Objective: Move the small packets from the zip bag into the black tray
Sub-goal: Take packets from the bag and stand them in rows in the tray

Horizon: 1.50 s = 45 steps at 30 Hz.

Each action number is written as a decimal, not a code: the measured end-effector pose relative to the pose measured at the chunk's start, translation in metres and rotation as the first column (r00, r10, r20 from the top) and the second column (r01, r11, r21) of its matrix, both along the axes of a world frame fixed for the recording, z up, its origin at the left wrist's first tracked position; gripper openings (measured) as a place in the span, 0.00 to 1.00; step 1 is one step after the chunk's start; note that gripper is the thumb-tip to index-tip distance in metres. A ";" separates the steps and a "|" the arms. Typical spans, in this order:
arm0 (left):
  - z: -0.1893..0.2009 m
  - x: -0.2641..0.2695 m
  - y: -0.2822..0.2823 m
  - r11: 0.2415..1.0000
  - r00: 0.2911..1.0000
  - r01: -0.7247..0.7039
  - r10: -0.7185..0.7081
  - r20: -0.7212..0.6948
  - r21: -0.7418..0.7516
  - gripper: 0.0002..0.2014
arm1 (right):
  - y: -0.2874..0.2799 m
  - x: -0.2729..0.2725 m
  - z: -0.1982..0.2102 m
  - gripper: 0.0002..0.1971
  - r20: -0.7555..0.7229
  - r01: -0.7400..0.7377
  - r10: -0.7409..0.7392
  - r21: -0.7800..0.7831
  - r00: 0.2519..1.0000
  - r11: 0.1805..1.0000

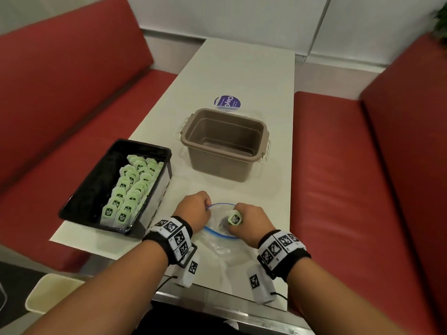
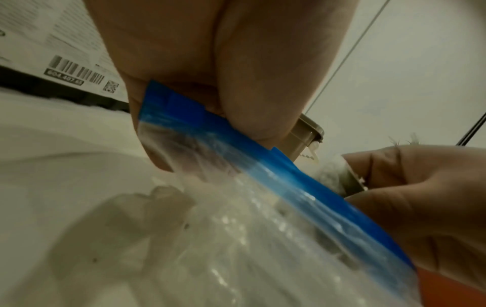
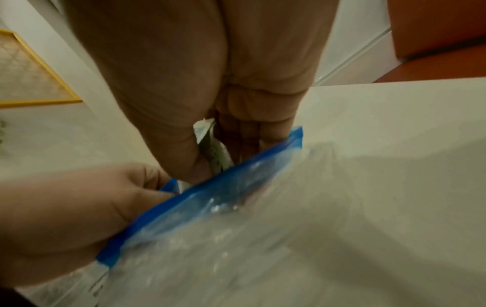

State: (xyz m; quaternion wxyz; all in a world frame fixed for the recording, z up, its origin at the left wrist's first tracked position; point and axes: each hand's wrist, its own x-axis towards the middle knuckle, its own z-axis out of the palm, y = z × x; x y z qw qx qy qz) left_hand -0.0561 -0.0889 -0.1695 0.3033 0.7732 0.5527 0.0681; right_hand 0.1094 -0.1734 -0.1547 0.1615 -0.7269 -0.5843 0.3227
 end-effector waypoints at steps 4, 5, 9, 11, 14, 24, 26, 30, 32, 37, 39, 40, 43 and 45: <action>0.007 -0.002 0.002 0.999 0.997 0.039 -0.040 -0.067 -0.012 0.06 | 0.003 0.015 0.011 0.08 -0.038 0.047 -0.046 0.022 0.998 0.999; 0.009 -0.003 0.002 0.997 0.995 0.069 -0.070 -0.063 -0.019 0.10 | 0.004 0.018 0.010 0.06 -0.066 0.071 -0.070 0.024 0.995 0.997; 0.026 0.001 -0.002 0.988 0.976 0.152 -0.153 0.157 0.017 0.21 | 0.002 0.024 0.011 0.12 -0.220 0.112 -0.104 0.027 0.970 0.993; 0.038 0.006 -0.008 0.988 0.938 0.157 -0.152 0.311 0.009 0.16 | 0.001 0.024 0.014 0.14 -0.243 0.085 -0.070 0.050 0.968 0.995; 0.049 0.016 -0.013 0.977 0.911 0.205 -0.167 0.378 -0.064 0.15 | 0.001 0.020 0.017 0.15 -0.245 0.048 -0.029 0.072 0.969 0.996; 0.052 0.006 -0.009 0.975 0.917 0.221 -0.201 0.345 -0.022 0.07 | 0.000 0.008 0.011 0.11 -0.249 0.077 -0.058 0.068 0.967 0.995; 0.055 -0.001 -0.006 0.985 0.910 0.171 -0.146 0.388 -0.031 0.05 | -0.001 0.005 0.013 0.07 -0.294 0.111 -0.091 0.053 0.951 0.992; 0.077 -0.022 0.004 0.992 0.872 0.095 -0.046 0.487 -0.078 0.07 | 0.006 -0.004 0.020 0.02 -0.430 0.240 -0.186 0.075 0.883 0.968; 0.093 -0.035 0.009 0.994 0.858 0.088 -0.041 0.512 -0.068 0.10 | 0.014 -0.014 0.029 0.00 -0.481 0.291 -0.216 0.088 0.850 0.953; 0.129 -0.080 0.028 0.997 0.919 0.069 -0.079 0.387 0.039 0.07 | 0.038 -0.050 0.060 0.06 -0.636 0.285 -0.162 0.096 0.754 0.954; 0.141 -0.097 0.035 0.988 0.951 0.088 -0.122 0.285 0.129 0.04 | 0.049 -0.066 0.069 0.09 -0.671 0.286 -0.138 0.115 0.729 0.951; 0.147 -0.105 0.038 0.974 0.962 0.110 -0.155 0.226 0.198 0.04 | 0.054 -0.073 0.073 0.10 -0.676 0.284 -0.128 0.126 0.726 0.951; 0.167 -0.128 0.050 0.902 0.967 0.201 -0.246 0.072 0.383 0.05 | 0.069 -0.095 0.077 0.09 -0.709 0.284 -0.109 0.133 0.697 0.949; 0.176 -0.141 0.060 0.867 0.958 0.245 -0.284 0.028 0.433 0.06 | 0.078 -0.109 0.081 0.04 -0.678 0.245 -0.051 0.193 0.733 0.950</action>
